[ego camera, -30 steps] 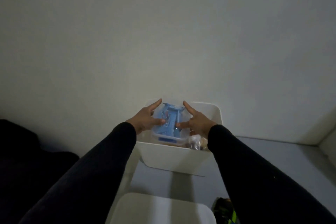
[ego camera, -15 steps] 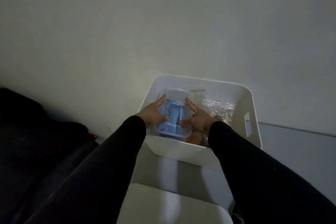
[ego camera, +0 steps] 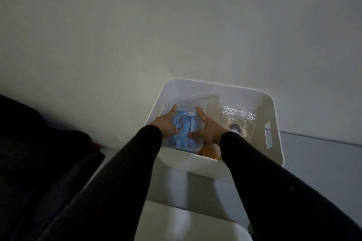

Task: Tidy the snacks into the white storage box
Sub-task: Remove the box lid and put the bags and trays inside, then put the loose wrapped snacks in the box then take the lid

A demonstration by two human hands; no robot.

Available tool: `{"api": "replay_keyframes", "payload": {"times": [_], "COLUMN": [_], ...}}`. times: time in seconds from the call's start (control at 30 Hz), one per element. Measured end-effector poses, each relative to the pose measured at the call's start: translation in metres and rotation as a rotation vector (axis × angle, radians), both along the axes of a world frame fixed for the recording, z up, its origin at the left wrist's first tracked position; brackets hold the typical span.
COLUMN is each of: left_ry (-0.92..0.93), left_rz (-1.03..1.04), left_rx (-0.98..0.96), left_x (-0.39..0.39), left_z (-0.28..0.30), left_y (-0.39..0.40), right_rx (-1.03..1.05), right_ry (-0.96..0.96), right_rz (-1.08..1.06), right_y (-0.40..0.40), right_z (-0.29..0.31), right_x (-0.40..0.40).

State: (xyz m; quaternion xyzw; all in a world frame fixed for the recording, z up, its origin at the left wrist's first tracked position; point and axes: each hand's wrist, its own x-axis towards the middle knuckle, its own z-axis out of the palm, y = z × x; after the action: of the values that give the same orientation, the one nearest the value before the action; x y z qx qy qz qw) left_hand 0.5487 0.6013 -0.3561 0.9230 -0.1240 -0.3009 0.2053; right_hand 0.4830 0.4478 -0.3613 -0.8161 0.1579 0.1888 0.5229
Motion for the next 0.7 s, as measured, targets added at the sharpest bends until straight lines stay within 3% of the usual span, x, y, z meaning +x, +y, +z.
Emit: {"api": "replay_keyframes", "payload": {"times": [0.23, 0.43, 0.7], "left_ry": [-0.176, -0.44, -0.574], "left_rz": [0.009, -0.131, -0.226], "left_rx": [0.115, 0.298, 0.26], "left_x": [-0.017, -0.049, -0.106], "left_z": [0.015, 0.058, 0.117], "left_y": [-0.008, -0.019, -0.04], "right_rx": [-0.155, -0.746, -1.021], "right_ry": [-0.048, -0.08, -0.103], "right_rz": [0.007, 0.168, 0.232], "right_y": [0.006, 0.01, 0.01], "right_z": [0.014, 0.057, 0.124], "right_x": [-0.008, -0.033, -0.091]}}
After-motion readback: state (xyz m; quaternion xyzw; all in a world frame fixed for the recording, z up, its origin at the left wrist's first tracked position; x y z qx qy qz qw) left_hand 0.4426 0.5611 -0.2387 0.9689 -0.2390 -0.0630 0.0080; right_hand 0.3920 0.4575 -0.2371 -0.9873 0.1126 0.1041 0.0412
